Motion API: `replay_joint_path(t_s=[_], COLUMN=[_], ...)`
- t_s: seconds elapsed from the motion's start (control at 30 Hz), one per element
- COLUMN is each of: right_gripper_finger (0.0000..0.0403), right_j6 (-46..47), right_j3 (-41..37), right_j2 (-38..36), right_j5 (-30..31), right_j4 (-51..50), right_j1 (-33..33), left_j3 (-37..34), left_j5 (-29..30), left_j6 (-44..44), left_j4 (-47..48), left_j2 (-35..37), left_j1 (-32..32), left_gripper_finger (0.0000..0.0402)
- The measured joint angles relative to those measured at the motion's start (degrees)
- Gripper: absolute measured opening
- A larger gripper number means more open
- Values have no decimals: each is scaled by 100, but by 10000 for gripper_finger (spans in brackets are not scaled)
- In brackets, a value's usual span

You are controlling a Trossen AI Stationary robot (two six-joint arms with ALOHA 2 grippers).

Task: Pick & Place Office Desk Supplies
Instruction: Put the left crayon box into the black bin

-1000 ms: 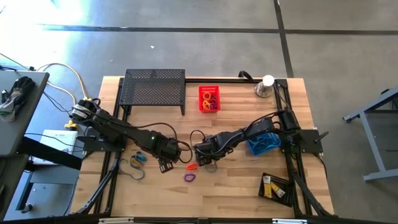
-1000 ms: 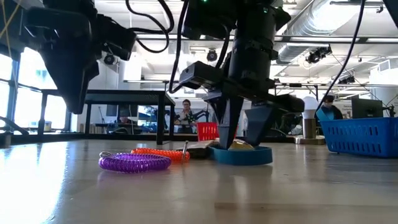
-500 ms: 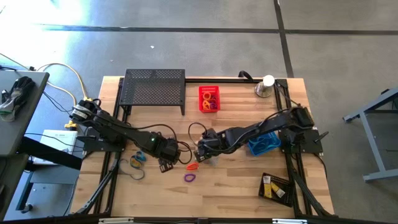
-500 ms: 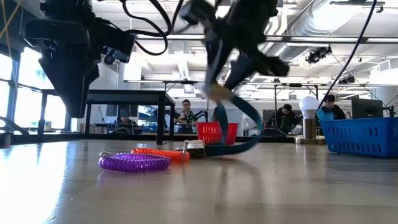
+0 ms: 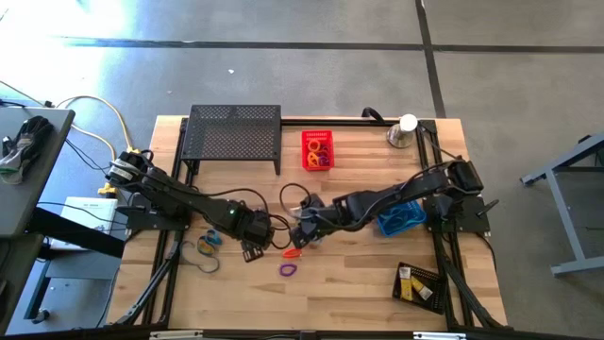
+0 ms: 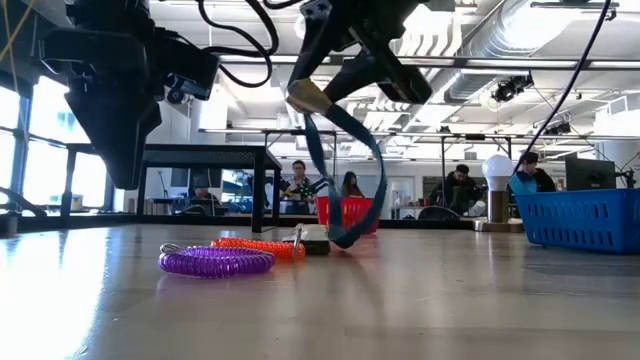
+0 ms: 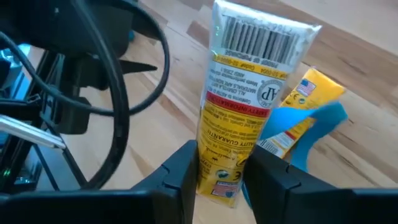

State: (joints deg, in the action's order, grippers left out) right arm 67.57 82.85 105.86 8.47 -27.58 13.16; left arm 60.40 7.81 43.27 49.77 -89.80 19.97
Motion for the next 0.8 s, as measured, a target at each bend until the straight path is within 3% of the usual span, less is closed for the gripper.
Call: replay_joint_path(t_s=[0.2,0.47,0.67,0.8], right_gripper_finger=[118,118,119,119], right_j6=[-168,-602,-744,-791], right_j3=[0,2,2,2], right_j2=[0,128,142,142], right_j5=[-39,-736,-731,-1060], right_j4=[8,330,355,601], right_j1=[-3,2,78,89], left_j3=[0,1,2,2], left_j5=[23,502,848,1013], left_j6=[-1,-425,-1174,-2332], left_j4=[-12,-291,-610,-978], left_j2=[2,176,869,1451], left_j1=[0,41,116,236], left_gripper_finger=[153,153,153,153])
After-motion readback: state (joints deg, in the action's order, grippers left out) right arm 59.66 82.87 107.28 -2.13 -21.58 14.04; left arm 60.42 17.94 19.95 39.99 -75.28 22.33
